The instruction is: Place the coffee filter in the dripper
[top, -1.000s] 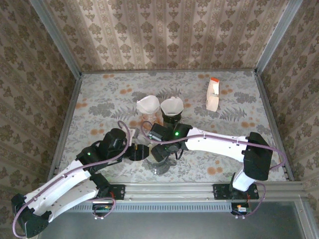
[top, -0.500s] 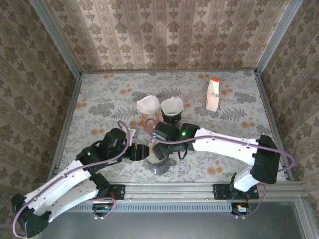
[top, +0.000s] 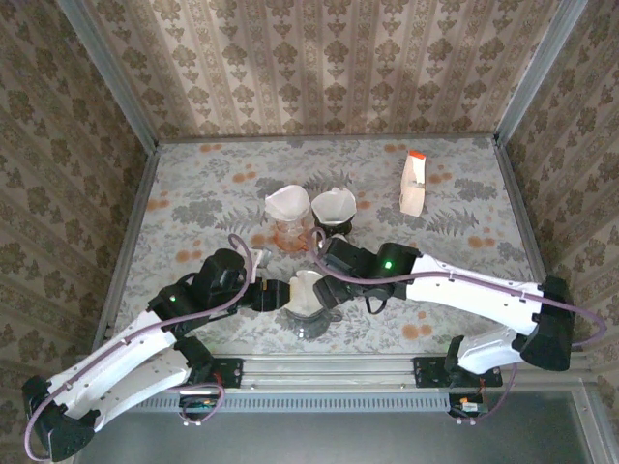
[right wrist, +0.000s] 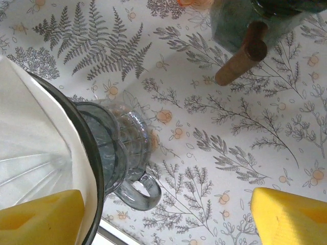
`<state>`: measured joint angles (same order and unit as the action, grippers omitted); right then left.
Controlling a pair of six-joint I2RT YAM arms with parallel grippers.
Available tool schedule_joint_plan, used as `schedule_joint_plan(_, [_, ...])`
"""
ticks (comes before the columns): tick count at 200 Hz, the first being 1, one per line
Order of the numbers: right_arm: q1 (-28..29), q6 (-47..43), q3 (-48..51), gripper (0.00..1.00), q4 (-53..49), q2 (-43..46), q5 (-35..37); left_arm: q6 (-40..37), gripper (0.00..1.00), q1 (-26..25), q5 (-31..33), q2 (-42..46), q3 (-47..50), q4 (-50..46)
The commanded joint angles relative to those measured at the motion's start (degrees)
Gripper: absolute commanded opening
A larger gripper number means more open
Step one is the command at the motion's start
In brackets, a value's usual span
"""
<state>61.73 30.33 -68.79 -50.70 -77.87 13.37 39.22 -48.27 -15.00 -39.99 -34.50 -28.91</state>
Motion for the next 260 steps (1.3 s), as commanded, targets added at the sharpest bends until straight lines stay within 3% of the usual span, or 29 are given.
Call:
schedule_joint_plan(1, [-0.1,1.4,1.0,0.86,-3.5,2.1,2.2,0.7,0.6,0.3,-0.7,0.3,0.8,0.7])
schedule_joint_plan(82, [1.5,-0.4,-1.8,0.9,-0.7,0.4,1.1,0.8,0.61,0.3,-0.9,0.0,1.2,1.3])
schedule_joint_plan(139, [1.5,-1.9,-4.5,0.87,0.3,0.7,1.6,0.5,0.62,0.2,-1.3,-1.2,0.8,1.7])
schedule_joint_plan(172, [1.5,-2.6,-5.6,0.77,-0.5,0.9,1.2,0.7,0.62,0.2,-1.3,-1.1,1.1,2.1])
schedule_joint_plan(224, [1.9,-2.8,-5.4,0.49,-0.2,-0.2,-0.6,0.7,0.62,0.3,-1.2,-1.1,1.3,2.0])
schedule_joint_plan(260, [2.2,-3.0,-5.6,0.38,-0.2,-0.7,-1.2,0.7,0.62,0.3,-1.1,-1.2,1.4,2.1])
